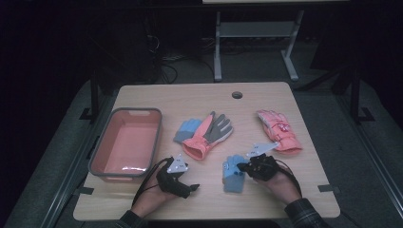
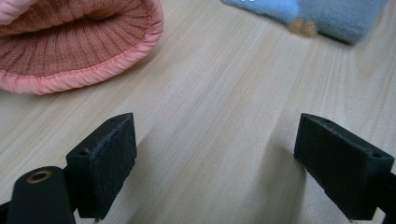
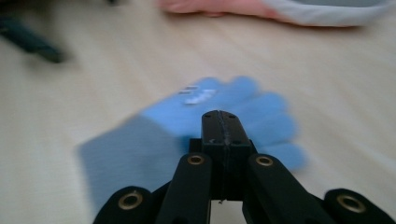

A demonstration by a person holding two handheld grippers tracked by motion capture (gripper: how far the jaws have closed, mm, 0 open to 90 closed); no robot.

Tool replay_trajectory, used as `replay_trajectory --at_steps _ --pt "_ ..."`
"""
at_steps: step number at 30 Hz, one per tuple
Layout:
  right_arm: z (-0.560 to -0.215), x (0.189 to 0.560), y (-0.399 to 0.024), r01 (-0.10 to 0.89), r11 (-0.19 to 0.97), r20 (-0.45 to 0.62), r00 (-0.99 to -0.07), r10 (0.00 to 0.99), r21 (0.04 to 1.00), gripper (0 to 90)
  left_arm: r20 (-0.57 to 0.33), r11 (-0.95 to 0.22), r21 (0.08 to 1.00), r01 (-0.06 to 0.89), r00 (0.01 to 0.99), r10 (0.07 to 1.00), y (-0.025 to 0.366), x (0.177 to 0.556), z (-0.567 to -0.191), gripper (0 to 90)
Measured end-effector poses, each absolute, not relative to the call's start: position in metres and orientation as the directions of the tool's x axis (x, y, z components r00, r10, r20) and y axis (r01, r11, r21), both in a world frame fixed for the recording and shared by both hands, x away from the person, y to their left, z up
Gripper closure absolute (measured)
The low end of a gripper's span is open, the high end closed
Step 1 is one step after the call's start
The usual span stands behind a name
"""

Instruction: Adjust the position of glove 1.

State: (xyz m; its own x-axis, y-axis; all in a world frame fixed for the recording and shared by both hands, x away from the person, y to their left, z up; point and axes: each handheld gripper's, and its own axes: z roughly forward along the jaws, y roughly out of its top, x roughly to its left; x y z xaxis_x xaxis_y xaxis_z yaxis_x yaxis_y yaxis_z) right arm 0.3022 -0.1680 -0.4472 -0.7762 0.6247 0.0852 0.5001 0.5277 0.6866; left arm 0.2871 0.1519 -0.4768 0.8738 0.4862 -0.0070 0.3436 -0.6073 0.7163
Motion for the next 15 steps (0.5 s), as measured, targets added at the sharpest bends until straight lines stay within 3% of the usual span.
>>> replay_trajectory --at_steps 8,15 --pt "-0.460 0.324 -0.180 0.529 0.535 0.077 -0.755 0.651 0.659 90.0 -0.003 -0.610 0.717 0.338 0.876 0.483 0.152 0.288 -0.477 12.1" --pt "-0.460 0.309 -0.180 0.530 0.560 0.074 -0.765 0.639 0.637 90.0 -0.001 -0.612 0.715 0.338 0.876 0.482 0.152 0.288 -0.477 12.1"
